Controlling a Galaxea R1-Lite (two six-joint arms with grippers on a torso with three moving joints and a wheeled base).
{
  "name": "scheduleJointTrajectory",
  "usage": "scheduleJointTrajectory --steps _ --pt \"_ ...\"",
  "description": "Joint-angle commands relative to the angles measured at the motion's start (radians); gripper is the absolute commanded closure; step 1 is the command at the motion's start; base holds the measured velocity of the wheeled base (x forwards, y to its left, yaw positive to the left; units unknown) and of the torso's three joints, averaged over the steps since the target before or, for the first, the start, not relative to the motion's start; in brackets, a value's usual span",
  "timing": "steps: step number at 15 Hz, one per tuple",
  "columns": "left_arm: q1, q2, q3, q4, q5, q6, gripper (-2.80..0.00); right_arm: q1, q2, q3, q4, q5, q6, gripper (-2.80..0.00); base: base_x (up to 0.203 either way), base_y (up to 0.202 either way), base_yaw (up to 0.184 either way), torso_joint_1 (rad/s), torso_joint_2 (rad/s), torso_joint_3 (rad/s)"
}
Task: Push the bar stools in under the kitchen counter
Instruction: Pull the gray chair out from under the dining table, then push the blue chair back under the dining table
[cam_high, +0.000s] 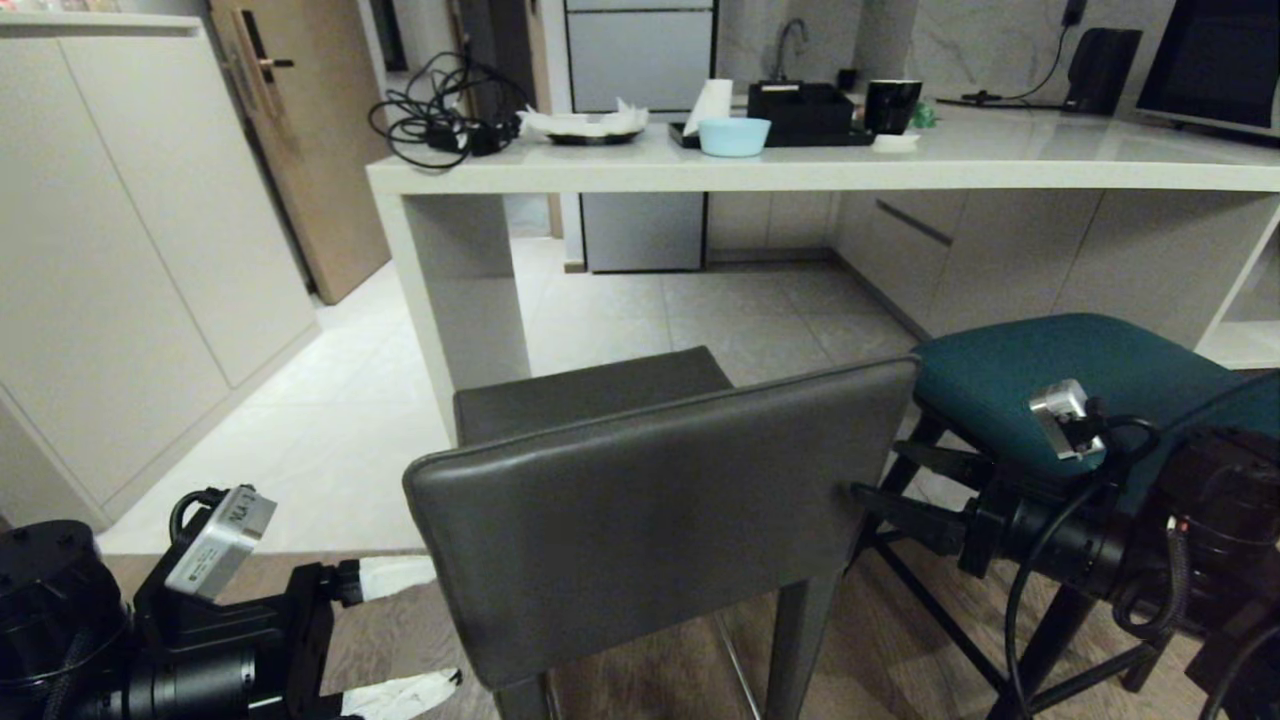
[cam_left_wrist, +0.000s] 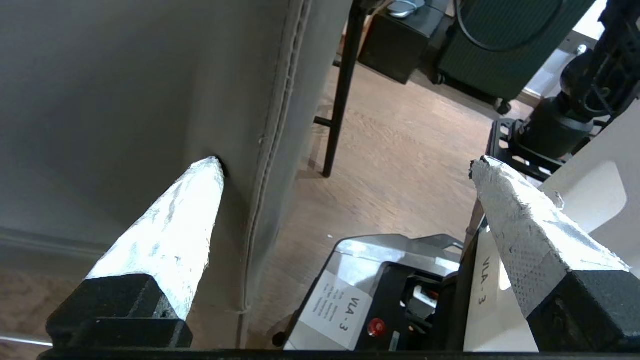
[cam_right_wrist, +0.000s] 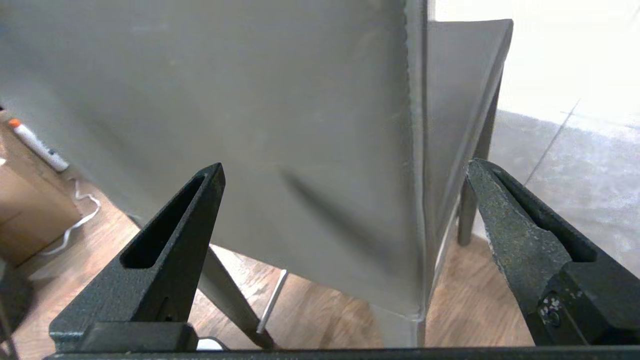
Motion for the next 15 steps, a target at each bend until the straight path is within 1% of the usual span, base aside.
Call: scheduleJointTrajectory --steps 1,4,5,6,7,8,9,10,11,12,13,14,15 --pt "0.063 -0.008 0.003 -0.006 -0.009 -0.001 -2.8 -0.02 -0.047 0.045 -0.01 0.032 0.001 -2.8 0.0 0.0 0.0 0.0 0.0 0.0" --pt "0.181 -0.077 0.02 -0.006 0.003 -0.005 -2.8 -0.05 -0.134 0.106 -0.01 0.037 0.003 -2.8 0.0 0.0 0.0 0.0 0.0 0.0" --pt "0.222 -0.108 0.032 -0.006 0.029 -0.009 -2.8 -0.06 -0.175 0.125 -0.01 0.036 0.004 -2.8 0.0 0.0 0.0 0.0 0.0 0.0" --pt "0.256 -0.142 0.037 -0.006 0.092 -0.02 -2.8 -0.074 -0.228 0.145 -0.01 0.035 0.008 -2.8 0.0 0.0 0.0 0.0 0.0 0.0" --pt "0.284 -0.176 0.032 -0.006 0.162 -0.038 -2.8 -0.095 -0.283 0.157 -0.008 0.032 0.015 -2.8 0.0 0.0 0.0 0.0 0.0 0.0" --pt "0.298 -0.205 0.022 -0.006 0.247 -0.059 -2.8 -0.129 -0.34 0.163 0.002 0.028 0.024 -2.8 0.0 0.0 0.0 0.0 0.0 0.0" --pt "0.306 -0.219 0.018 -0.006 0.351 -0.082 -2.8 -0.173 -0.402 0.162 0.034 0.004 0.03 -2.8 0.0 0.0 0.0 0.0 0.0 0.0" --pt "0.31 -0.222 0.018 -0.006 0.463 -0.092 -2.8 -0.203 -0.466 0.153 0.093 -0.058 0.034 -2.8 0.0 0.0 0.0 0.0 0.0 0.0" --pt "0.312 -0.22 0.018 -0.006 0.578 -0.092 -2.8 -0.22 -0.528 0.138 0.169 -0.149 0.036 -2.8 0.0 0.0 0.0 0.0 0.0 0.0" --pt "0.311 -0.216 0.016 -0.006 0.695 -0.079 -2.8 -0.228 -0.594 0.119 0.261 -0.228 0.037 -2.8 0.0 0.0 0.0 0.0 0.0 0.0" --pt "0.308 -0.216 0.012 -0.006 0.801 -0.055 -2.8 -0.232 -0.666 0.093 0.369 -0.281 0.037 -2.8 0.0 0.0 0.0 0.0 0.0 0.0" --pt "0.306 -0.225 -0.004 -0.006 0.871 -0.035 -2.8 -0.234 -0.739 0.057 0.498 -0.321 0.038 -2.8 0.0 0.0 0.0 0.0 0.0 0.0" --pt "0.306 -0.259 -0.022 -0.006 0.905 -0.024 -2.8 -0.236 -0.813 -0.001 0.68 -0.37 0.038 -2.8 0.0 0.0 0.0 0.0 0.0 0.0"
